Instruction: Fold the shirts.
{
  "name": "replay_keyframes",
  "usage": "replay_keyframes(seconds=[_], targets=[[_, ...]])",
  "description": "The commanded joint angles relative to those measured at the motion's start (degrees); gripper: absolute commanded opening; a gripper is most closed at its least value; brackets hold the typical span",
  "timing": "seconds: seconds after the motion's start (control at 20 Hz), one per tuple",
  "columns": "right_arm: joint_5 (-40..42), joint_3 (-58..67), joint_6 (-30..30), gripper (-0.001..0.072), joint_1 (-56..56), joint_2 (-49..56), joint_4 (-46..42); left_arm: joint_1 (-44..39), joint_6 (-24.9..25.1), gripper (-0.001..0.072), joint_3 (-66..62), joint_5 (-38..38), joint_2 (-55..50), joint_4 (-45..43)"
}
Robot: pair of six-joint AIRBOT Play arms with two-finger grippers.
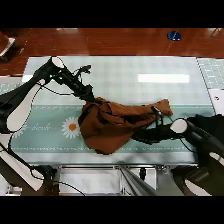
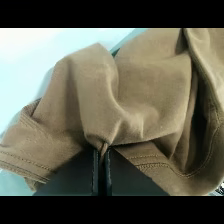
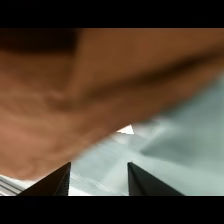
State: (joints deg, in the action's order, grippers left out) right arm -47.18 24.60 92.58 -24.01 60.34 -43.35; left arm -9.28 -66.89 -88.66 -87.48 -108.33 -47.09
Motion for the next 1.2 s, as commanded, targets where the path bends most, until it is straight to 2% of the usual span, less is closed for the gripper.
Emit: replay_keyframes(seconds=[0.0, 0.1, 0.15, 0.25, 0.4, 0.55, 0.7, 0.8, 1.0, 1.15], targets=[[5.0, 4.8, -2.6, 0.0409, -5.8, 7.7, 7.3, 0.0, -0.1, 0.0034, -0.1, 0.0, 0.0, -0.1], [5.7, 8.8, -3.0, 0.0405, -7.6, 12.4, 8.3, 0.0, -0.1, 0.0034, -0.1, 0.0, 0.0, -0.1], [5.6, 10.8, -3.7, 0.0316, -8.3, 14.4, 9.0, 0.0, -0.4, 0.0034, -0.1, 0.0, 0.0, -0.1], [4.5, 14.3, -7.5, 0.0027, -8.7, 16.4, 9.0, 0.0, -1.0, 0.0034, -0.1, -0.1, 0.0, -0.1], [-0.7, 20.7, -11.4, 0.0017, -6.4, 14.2, 6.0, 0.9, -1.0, 0.0033, -1.3, 0.2, 1.7, 0.3], [-6.4, 32.5, -10.6, 0.0017, -0.5, 8.5, -2.1, 4.1, -3.0, 0.0028, -5.7, 4.6, 6.7, 5.2], [-17.6, 51.9, -10.8, 0.0017, 8.2, 3.5, -4.5, 8.7, -3.5, 0.0028, -11.3, 13.3, 14.8, 14.6], [-24.4, 65.7, -10.8, 0.0017, 12.5, 0.8, -8.2, 11.8, -3.5, 0.0028, -15.1, 17.5, 20.7, 17.5], [-34.5, 86.7, -10.3, 0.0017, 17.1, -4.9, -19.1, 17.5, -3.4, 0.0028, -19.4, 21.0, 34.1, 17.6], [-37.0, 89.7, -8.6, 0.0017, 17.2, -12.2, -28.7, 21.5, -3.1, 0.0028, -19.3, 20.8, 45.2, 14.4]])
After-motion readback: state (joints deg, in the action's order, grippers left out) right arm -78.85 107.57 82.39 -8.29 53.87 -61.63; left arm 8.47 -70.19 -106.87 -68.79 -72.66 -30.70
